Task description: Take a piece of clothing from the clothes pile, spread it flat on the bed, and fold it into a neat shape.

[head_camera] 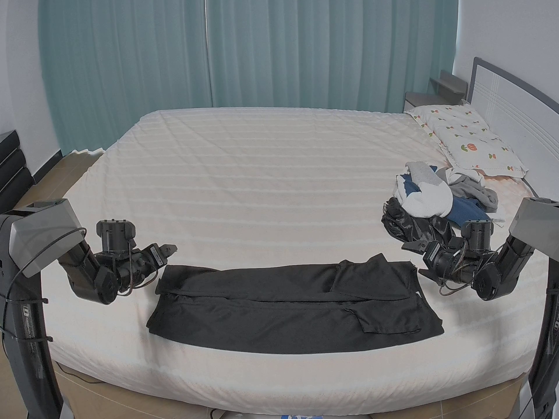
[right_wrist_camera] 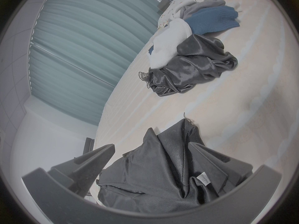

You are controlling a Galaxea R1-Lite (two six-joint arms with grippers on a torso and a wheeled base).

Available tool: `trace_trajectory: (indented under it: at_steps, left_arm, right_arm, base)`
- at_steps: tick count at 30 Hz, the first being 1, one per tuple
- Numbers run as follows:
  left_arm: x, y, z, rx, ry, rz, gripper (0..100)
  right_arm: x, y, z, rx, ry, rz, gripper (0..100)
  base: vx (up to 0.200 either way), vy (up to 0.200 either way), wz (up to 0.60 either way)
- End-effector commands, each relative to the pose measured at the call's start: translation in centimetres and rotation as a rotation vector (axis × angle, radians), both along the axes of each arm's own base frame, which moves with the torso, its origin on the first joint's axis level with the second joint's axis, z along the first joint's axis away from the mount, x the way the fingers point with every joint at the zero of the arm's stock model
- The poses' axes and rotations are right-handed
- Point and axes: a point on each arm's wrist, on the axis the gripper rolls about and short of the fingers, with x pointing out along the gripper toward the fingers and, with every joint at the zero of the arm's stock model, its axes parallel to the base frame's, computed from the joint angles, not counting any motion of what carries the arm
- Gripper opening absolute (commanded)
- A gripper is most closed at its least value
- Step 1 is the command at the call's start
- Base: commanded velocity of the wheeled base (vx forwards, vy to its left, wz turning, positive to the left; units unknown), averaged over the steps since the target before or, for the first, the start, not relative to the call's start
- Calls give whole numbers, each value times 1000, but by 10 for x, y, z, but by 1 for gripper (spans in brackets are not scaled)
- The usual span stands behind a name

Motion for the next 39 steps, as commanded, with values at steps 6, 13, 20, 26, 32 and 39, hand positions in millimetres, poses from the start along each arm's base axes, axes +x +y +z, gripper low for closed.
trace_trajectory:
  at_steps: [6,13,20,26,32,39]
  left_arm:
    - [42,-1,-13,-95,140,19,100]
    - [42,-5,-15,-98,144,7,100]
    - [43,-10,-20,-121,156,-36,100]
    - [45,-10,-24,-121,160,-36,100]
    - [47,-7,-29,-112,159,-17,0]
    - [49,-4,-27,-140,147,115,0]
  right_arm:
    - [8,1,-10,32,15,10,100]
    - [8,2,-14,28,26,12,100]
    - [9,-2,-15,25,24,3,100]
    - [11,-2,-15,23,19,2,100]
    - [10,-2,-18,19,25,3,100]
    - [12,-2,-16,19,19,3,100]
  base:
    - [0,0,0]
    - [0,0,0]
    - [0,0,0]
    - [0,0,0]
    - [0,0,0]
    - [0,0,0]
